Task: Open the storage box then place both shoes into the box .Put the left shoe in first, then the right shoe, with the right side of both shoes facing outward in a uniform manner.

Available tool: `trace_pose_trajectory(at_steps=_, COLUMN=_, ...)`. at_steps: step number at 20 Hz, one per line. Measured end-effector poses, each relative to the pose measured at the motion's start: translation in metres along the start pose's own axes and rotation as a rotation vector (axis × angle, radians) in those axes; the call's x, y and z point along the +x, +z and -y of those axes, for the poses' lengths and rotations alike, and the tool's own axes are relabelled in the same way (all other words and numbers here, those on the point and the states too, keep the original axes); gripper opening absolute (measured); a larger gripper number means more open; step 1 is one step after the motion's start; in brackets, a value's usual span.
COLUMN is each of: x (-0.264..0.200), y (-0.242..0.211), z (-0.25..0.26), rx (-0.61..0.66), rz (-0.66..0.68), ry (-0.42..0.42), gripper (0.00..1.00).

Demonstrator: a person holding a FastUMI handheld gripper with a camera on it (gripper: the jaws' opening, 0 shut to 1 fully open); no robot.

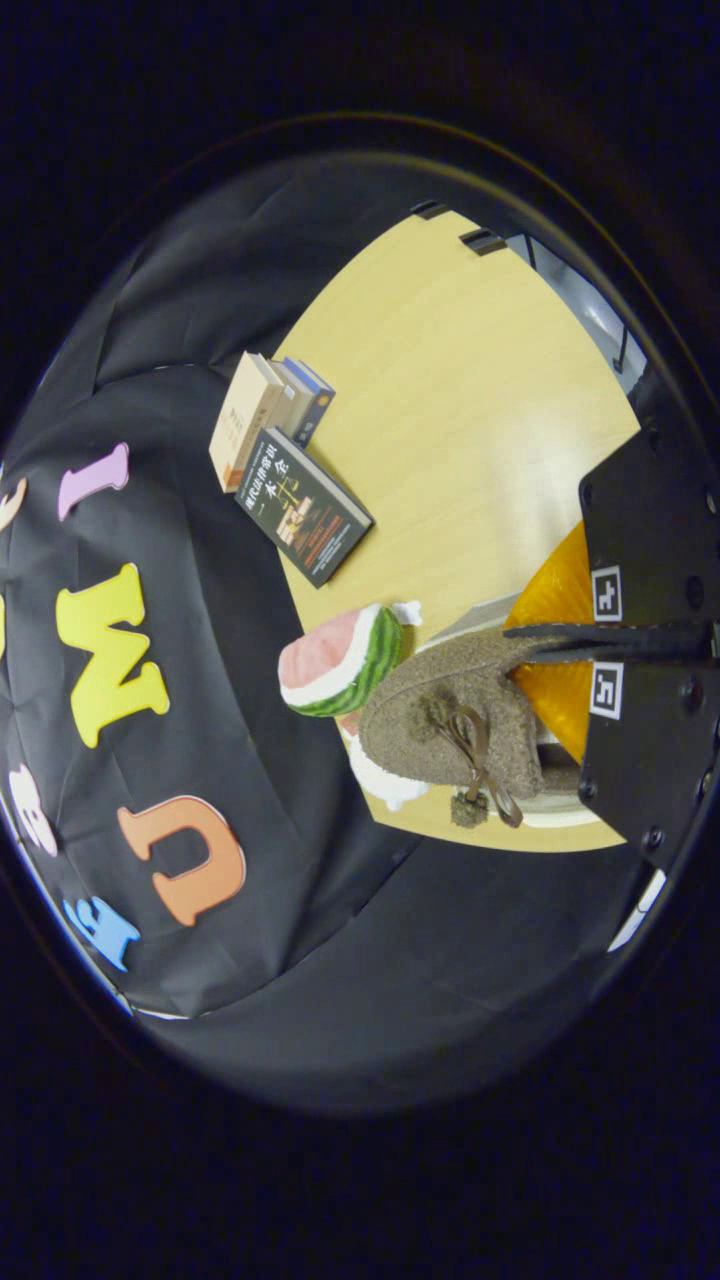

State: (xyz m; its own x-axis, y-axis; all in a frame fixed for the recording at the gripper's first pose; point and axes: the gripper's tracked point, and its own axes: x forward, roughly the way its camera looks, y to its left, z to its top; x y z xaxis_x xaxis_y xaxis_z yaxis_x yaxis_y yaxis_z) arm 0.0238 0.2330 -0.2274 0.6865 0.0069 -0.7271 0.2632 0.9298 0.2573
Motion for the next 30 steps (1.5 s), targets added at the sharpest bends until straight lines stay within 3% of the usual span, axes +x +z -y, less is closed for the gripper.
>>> trace_pose_trajectory(at_steps=14, x=0.055, y=-0.045, z=0.01, rx=-0.136, rz=0.008, ry=-0.216, gripper=0.01)
trace_pose_trajectory(at_steps=20, x=0.062, y=-0.048, z=0.001, rx=-0.115, rz=-0.008, ry=-0.159, gripper=0.18)
trace_pose_trajectory(at_steps=23, x=0.057, y=-0.035, z=-0.007, rx=-0.16, rz=0.038, ry=-0.131, gripper=0.2)
trace_pose_trajectory(at_steps=30, x=0.016, y=0.003, z=-0.014, rx=-0.154, rz=0.142, ry=-0.037, gripper=0.88)
